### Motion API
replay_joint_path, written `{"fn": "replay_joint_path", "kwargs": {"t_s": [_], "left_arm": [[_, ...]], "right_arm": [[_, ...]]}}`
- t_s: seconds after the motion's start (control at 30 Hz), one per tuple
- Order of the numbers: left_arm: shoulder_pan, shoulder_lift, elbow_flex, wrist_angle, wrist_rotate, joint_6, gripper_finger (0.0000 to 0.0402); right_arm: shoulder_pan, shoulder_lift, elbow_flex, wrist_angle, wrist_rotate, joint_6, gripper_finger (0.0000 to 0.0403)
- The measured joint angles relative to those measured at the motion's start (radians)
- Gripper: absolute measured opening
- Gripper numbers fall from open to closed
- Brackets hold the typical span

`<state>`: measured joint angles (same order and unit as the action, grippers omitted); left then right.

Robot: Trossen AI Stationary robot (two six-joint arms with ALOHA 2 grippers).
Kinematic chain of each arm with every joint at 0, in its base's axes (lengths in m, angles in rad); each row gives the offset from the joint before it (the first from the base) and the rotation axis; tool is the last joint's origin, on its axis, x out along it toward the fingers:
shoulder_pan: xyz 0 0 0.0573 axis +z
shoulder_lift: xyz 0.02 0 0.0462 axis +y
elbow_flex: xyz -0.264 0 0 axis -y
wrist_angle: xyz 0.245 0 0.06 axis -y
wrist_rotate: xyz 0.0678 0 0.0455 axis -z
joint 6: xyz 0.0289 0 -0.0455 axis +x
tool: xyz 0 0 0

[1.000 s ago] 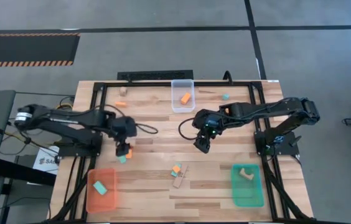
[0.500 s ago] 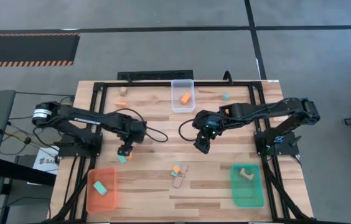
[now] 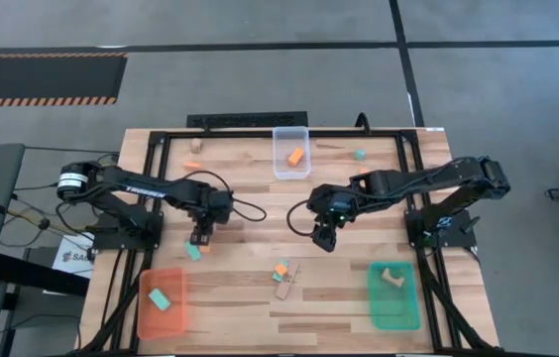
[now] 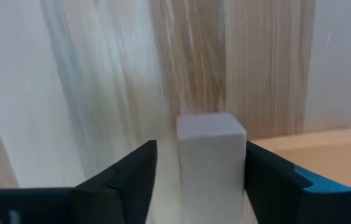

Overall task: Sort & place blocks by color
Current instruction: Put the light brown block into the transparent blue bin

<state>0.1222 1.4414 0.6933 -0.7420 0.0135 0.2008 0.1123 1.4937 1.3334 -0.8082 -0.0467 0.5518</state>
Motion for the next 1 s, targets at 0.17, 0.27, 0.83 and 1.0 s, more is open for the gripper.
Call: {"fn": "replay_joint_path", "kwargs": {"t_s": [0.17, 0.27, 0.83, 1.0], "left_arm": [[0.0, 0.0, -0.008, -0.002, -0.001, -0.031, 0.0137], [0.0, -0.017, 0.008, -0.007, -0.002, -0.058, 0.01], [0.068, -0.531, 0.037, 0.452, 0.167, -0.722, 0.0108], [0.068, -0.554, 0.011, 0.65, 0.298, -0.937, 0.0105]], "right_arm": [[-0.002, 0.0, 0.0, 0.0, 0.0, 0.0, 0.0282], [-0.005, 0.0, 0.0, 0.0, 0.0, -0.001, 0.0282], [-0.017, 0.0, 0.0, 0.295, 0.102, -0.258, 0.0282], [-0.035, 0.0, 0.0, 0.467, 0.103, -0.574, 0.0282]]}}
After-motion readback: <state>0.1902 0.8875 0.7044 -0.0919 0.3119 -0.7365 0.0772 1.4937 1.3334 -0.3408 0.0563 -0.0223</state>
